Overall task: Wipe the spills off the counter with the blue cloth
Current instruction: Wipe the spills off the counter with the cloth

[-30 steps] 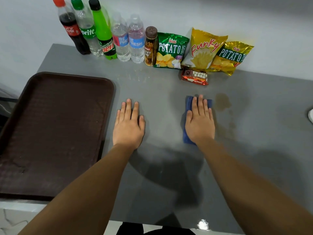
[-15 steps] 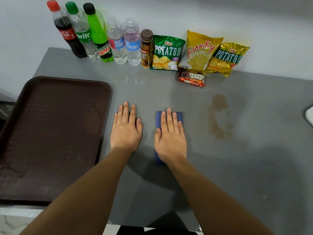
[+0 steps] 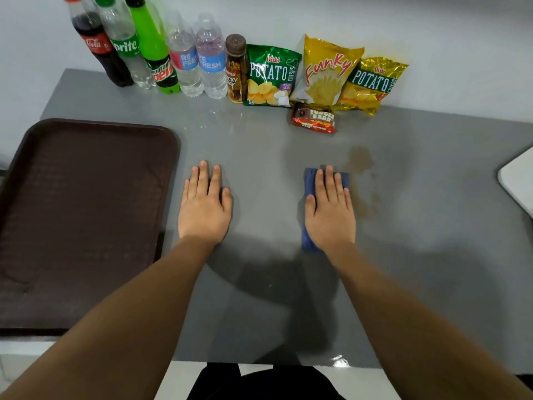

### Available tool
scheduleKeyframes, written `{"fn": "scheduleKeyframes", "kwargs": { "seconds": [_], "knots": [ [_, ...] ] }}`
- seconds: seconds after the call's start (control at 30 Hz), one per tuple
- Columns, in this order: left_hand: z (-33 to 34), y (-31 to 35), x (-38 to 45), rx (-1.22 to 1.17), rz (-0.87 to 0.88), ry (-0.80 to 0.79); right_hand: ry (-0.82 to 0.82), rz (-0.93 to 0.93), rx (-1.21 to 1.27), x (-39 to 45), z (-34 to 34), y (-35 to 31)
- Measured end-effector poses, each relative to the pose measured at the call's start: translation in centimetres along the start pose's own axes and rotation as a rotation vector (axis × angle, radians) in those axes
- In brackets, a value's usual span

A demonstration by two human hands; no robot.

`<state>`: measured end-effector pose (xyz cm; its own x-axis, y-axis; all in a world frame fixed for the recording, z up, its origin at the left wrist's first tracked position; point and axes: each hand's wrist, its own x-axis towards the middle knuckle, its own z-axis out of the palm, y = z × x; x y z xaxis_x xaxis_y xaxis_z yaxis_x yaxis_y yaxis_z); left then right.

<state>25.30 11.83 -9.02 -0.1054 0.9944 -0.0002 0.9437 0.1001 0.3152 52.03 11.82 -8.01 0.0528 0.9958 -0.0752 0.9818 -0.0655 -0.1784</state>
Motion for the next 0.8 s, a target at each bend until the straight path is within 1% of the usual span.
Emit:
{"fn": "scheduleKeyframes", "kwargs": {
  "seconds": [0.17, 0.3, 0.37, 0.47, 0.57, 0.7, 0.8],
  "knots": [
    [-0.2, 0.2, -0.1, 0.002, -0.005, 0.004, 0.021, 0.065, 0.031, -6.5, 0.1, 0.7],
    [-0.2, 0.1, 0.0, 0.010, -0.007, -0.003, 0.073, 0.084, 0.030, -11.7, 1.6, -2.6],
    [-0.1, 0.0, 0.0, 0.011, -0.007, -0.003, 0.125, 0.052, 0.053, -12.8, 2.5, -5.1],
    [0.0, -0.1, 0.0, 0.009, -0.006, -0.003, 0.101, -0.036, 0.061, -10.7, 2.6, -7.5],
    [-0.1, -0.2, 0.0, 0.006, -0.001, -0.008, 0.034, -0.089, 0.076, -6.2, 2.1, -7.7],
    [-0.1, -0.1, -0.2, 0.007, -0.002, -0.005, -0.015, -0.097, 0.039, -0.4, 0.9, -5.1],
    [-0.1, -0.1, -0.2, 0.007, -0.003, -0.010, -0.029, -0.055, 0.018, 2.9, -0.1, -1.8]
  ]
}}
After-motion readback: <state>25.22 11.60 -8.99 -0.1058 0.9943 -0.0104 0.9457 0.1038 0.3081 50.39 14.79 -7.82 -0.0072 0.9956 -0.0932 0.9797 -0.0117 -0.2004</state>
